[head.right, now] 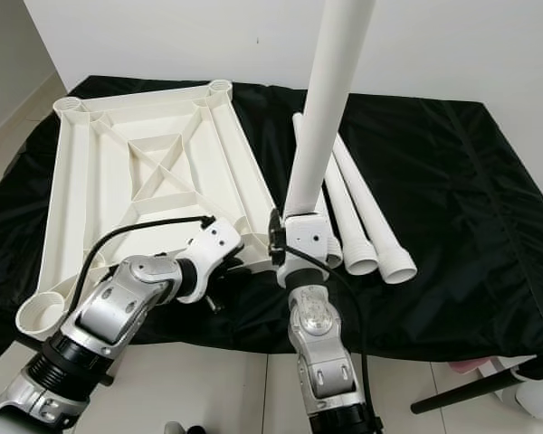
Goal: Building children table
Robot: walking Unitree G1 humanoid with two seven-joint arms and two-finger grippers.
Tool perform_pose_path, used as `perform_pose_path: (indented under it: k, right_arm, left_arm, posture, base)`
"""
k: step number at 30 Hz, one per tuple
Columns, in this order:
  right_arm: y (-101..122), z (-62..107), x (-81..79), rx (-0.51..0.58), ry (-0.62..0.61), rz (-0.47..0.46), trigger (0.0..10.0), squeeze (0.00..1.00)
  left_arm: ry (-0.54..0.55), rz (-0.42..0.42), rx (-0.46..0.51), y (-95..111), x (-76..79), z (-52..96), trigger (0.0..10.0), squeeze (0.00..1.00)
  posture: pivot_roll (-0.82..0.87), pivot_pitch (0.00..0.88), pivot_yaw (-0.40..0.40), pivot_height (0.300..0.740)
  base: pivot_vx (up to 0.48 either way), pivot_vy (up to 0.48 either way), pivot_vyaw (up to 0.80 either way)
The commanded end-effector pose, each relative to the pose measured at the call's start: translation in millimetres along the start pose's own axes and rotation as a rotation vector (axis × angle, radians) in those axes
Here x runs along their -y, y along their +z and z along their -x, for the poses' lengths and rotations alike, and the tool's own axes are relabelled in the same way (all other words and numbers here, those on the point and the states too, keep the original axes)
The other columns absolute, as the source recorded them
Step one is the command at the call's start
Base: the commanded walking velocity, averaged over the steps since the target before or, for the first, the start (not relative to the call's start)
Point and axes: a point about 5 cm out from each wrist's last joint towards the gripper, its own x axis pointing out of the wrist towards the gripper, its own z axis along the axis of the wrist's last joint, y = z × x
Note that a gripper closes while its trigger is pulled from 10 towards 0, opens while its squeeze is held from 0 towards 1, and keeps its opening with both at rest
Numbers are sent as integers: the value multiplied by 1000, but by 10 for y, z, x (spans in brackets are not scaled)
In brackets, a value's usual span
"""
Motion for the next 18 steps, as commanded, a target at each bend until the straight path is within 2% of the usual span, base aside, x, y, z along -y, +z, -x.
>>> perform_pose_path:
  k: [1, 8, 9, 18]
  right_arm:
    - [-168, 9, 66, -101, -49, -18, 10000, 0]
    - [-182, -39, 105, -119, -48, -2, 10000, 0]
    - [-190, -95, 160, -129, -23, 29, 10000, 0]
    - [-251, -111, 214, -160, -5, 44, 10000, 0]
  left_arm:
    - [-12, -54, 80, 202, 18, 46, 10000, 0]
    - [-12, -54, 80, 202, 15, 44, 10000, 0]
    - [-15, -54, 82, 203, 26, 40, 10000, 0]
    - [-17, -56, 82, 204, 34, 38, 10000, 0]
  posture:
    - [-73, 146, 27, 740]
    - [-73, 144, 27, 740]
    - [-74, 141, 25, 740]
    - [-74, 137, 24, 740]
  base:
    - [0, 0, 0]
    - [0, 0, 0]
    - [0, 0, 0]
    - [0, 0, 0]
